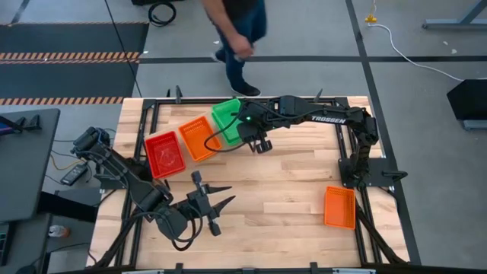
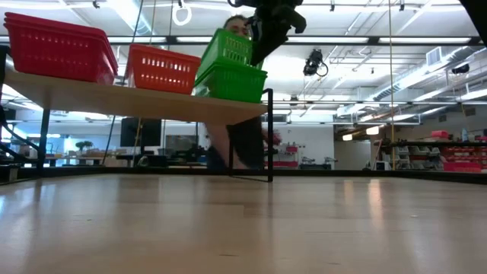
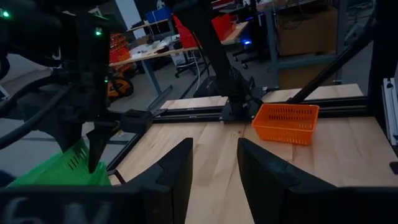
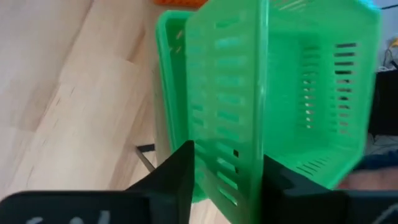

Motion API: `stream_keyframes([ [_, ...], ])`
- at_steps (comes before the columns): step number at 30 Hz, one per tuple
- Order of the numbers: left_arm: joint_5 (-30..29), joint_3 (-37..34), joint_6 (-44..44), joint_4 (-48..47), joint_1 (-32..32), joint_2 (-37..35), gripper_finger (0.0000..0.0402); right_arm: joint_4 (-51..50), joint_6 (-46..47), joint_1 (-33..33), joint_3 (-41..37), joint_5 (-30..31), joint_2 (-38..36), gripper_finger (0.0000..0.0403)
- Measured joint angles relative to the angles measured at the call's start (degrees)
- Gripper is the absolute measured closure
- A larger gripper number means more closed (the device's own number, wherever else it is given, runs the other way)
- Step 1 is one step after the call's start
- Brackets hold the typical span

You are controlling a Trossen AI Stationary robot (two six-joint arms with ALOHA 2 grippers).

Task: Stack baskets on shelf by color
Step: Stack the green bin on the green bins on the shelf

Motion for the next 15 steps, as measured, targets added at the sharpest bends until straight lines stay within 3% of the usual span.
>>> stream_keyframes([
  [9,0.00,0.00,0.00,0.04,0.00,0.00,0.0269,-0.02,0.00,0.00,0.00,1.26,0.00,0.0236],
  [15,0.00,0.00,-0.05,0.04,0.00,0.00,0.0269,-0.08,0.02,0.22,0.00,2.18,-0.19,0.0225],
])
